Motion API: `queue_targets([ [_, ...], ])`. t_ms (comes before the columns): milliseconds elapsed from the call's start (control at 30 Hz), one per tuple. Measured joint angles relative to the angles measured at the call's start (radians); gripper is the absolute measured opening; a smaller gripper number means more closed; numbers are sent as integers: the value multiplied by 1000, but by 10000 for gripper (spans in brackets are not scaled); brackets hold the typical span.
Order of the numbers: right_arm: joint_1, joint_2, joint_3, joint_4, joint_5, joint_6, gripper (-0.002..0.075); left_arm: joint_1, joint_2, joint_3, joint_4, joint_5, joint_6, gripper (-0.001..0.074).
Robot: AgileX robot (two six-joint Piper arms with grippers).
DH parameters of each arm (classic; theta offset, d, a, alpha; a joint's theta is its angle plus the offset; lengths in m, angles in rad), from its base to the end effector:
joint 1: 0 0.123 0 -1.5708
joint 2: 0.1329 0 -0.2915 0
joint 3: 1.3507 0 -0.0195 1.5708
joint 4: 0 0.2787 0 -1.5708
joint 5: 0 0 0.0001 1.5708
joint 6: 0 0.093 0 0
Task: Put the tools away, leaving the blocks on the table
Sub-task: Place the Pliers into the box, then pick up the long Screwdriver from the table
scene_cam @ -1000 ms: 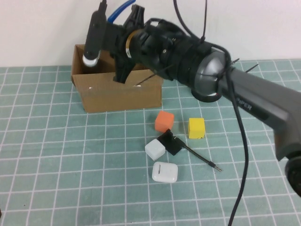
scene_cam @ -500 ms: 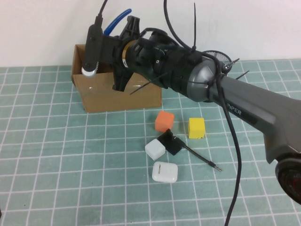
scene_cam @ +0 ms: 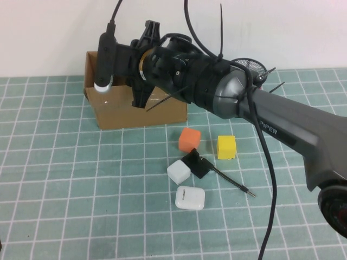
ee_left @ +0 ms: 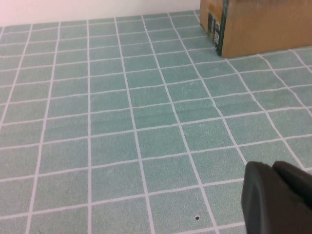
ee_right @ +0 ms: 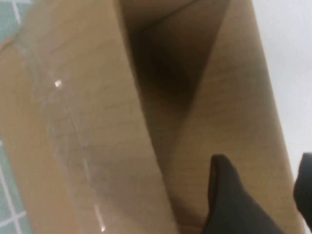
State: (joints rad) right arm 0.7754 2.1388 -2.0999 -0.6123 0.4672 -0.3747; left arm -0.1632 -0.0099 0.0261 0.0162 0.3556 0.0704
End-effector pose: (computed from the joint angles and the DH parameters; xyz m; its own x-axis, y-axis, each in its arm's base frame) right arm 0.4096 0.3678 0.3484 0.2612 -0.8321 -0.4893 -0.4915 0.3216 -0.8093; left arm 0.0756 -0.0119 0.1718 -0.2626 0.1299 -0.9561 0.1802 0.9801 0.0836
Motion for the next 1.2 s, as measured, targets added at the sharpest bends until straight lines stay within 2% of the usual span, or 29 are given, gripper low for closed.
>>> queue_targets([
  [133, 25, -66, 0, 4, 79, 13, 259, 0, 0, 0, 0, 0, 0, -4],
  [200, 43, -114, 0, 9, 163, 95, 253, 0, 0, 0, 0, 0, 0, -4],
  [267, 49, -166, 0, 26, 282, 181, 210, 0, 0, 0, 0, 0, 0, -4],
  [433, 18, -230, 0, 121, 574, 207, 54, 0, 0, 0, 0, 0, 0, -4],
  [600, -32, -234, 7, 178, 839, 304, 27, 0, 0, 0, 1, 0, 0, -4],
  [667, -54, -241, 55, 230, 834, 347, 27, 0, 0, 0, 1, 0, 0, -4],
  [833, -105, -243, 207, 408, 819, 310, 27, 0, 0, 0, 1, 0, 0, -4],
  [967, -141, -243, 366, 479, 701, 288, 27, 0, 0, 0, 1, 0, 0, -4],
  [1200, -150, -235, 496, 551, 515, 243, 27, 0, 0, 0, 1, 0, 0, -4],
])
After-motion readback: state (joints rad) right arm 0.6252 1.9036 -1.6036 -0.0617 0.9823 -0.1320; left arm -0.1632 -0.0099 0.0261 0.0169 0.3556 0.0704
